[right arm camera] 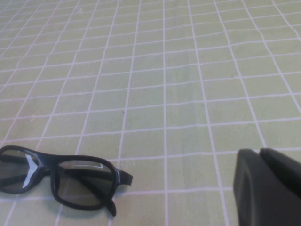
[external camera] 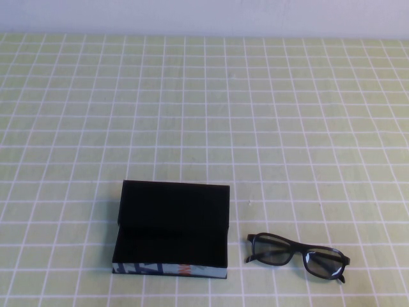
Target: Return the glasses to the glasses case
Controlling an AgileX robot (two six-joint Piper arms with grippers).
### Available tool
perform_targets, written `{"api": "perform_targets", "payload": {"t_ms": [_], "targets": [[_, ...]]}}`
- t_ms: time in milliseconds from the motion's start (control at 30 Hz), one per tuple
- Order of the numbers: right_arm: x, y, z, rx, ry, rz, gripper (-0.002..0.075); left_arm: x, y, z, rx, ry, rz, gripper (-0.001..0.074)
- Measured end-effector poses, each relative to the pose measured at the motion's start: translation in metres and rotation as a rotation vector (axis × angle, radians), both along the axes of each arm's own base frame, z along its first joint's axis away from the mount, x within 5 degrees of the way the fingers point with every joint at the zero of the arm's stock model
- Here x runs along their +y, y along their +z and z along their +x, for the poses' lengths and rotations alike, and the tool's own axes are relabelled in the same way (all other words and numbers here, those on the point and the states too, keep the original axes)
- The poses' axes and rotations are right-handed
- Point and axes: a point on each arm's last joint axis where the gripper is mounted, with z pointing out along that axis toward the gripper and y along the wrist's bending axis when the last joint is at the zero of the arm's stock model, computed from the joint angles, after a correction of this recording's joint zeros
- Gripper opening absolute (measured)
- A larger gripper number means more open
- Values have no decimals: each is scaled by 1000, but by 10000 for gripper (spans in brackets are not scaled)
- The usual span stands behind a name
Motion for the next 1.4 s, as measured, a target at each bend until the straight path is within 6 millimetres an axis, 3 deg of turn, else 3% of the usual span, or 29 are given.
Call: {"api": "perform_targets", "payload": {"t_ms": [333, 567, 800, 967, 1100, 1200, 1400], "targets": [[0, 1, 0, -15, -2, 8, -11, 0, 0, 0, 0, 0, 0, -4], [1, 20, 4, -188, -44, 312, -11, 0, 0, 0, 0, 0, 0, -4], [-7, 35, 4, -346, -115, 460, -11, 0, 0, 0, 0, 0, 0, -4], [-1, 33, 3, -247, -92, 643, -11, 0, 0, 0, 0, 0, 0, -4], [7, 49, 5, -145, -37, 672, -11, 0, 0, 0, 0, 0, 0, -4], [15, 67, 13, -1, 17, 623, -11, 0, 0, 0, 0, 0, 0, -4], [31, 98, 44, 442, 150, 343, -11, 0, 0, 0, 0, 0, 0, -4]]}}
